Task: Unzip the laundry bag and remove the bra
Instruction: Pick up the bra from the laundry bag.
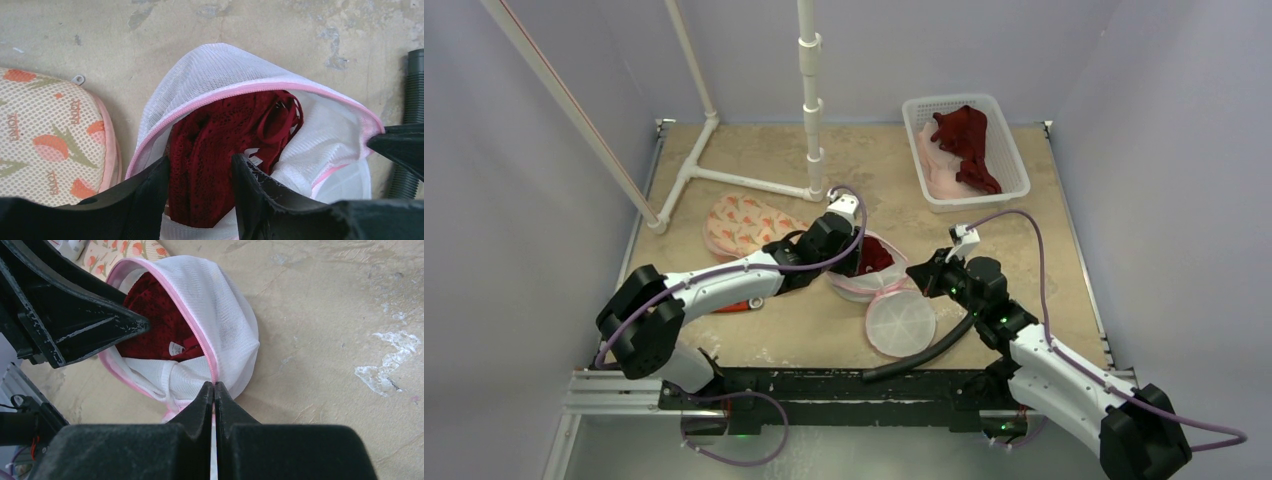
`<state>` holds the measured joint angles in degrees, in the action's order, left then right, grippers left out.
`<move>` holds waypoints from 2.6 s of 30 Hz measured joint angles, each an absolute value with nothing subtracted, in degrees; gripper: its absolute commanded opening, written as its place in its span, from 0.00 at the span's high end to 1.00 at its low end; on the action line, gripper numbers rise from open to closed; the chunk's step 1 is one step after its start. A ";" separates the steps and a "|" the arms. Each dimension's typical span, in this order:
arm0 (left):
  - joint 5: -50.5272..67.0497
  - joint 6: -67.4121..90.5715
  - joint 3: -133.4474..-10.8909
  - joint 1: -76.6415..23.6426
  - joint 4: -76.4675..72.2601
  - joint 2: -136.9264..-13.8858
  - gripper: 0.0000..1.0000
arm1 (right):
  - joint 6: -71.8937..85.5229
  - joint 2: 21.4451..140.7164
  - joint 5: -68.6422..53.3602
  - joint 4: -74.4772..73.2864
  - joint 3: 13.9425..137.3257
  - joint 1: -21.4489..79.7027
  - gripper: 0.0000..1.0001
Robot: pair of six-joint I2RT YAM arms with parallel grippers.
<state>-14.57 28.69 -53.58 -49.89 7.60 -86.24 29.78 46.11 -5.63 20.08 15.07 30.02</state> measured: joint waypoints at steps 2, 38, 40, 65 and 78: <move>-13.54 28.42 -53.58 -49.89 7.09 -86.24 0.58 | 29.80 46.11 -5.63 20.05 15.07 30.04 1.00; -8.62 27.35 -52.27 -47.97 3.92 -88.71 0.98 | 29.78 46.50 -5.82 20.36 15.07 30.02 0.81; -7.55 27.20 -52.05 -47.94 3.75 -88.25 1.00 | 30.04 46.48 -5.87 20.36 15.07 30.02 0.52; 1.65 16.23 -41.52 -52.49 -5.23 -67.90 1.00 | 32.05 46.28 -3.27 15.75 25.87 29.98 0.27; -3.40 8.78 -38.59 -52.93 -12.62 -60.64 1.00 | 33.61 29.12 1.87 11.90 22.15 29.93 0.26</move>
<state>-3.40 8.78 -38.59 -52.93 -12.62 -60.64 33.61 29.12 1.87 11.90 22.15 29.93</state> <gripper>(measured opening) 0.035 0.734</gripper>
